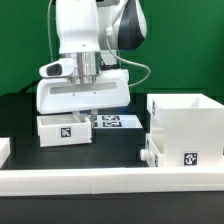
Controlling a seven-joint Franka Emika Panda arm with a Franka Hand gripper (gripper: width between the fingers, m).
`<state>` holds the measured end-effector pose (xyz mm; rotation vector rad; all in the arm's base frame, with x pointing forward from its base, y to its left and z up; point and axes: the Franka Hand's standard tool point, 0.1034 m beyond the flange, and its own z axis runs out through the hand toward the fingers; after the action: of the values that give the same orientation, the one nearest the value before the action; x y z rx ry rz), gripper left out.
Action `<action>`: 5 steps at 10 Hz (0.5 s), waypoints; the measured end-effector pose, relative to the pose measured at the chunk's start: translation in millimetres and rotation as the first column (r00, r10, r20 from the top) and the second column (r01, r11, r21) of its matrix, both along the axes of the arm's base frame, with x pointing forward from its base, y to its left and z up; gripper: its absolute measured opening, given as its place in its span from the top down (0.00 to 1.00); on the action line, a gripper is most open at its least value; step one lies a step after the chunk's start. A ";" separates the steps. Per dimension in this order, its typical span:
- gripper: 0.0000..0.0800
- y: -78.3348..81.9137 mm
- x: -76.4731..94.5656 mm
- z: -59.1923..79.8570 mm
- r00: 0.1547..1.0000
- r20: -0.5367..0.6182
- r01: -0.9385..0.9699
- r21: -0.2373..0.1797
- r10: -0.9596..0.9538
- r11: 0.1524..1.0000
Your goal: Assemble drawer
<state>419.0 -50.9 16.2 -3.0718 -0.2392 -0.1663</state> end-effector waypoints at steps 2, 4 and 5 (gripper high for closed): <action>0.95 28.8 26.7 8.5 0.999 0.006 -0.039 0.012 0.039 0.999; 0.95 45.9 49.3 17.6 0.997 -0.006 -0.073 0.028 0.074 0.997; 0.95 51.3 58.8 23.6 0.996 -0.030 -0.080 0.043 0.082 0.996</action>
Offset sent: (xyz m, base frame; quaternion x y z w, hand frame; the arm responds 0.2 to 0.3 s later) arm 0.0424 0.0246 0.0149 -0.0004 -0.0357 -0.0307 0.9989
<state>477.8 0.3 39.8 -3.0143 -0.3533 -0.1176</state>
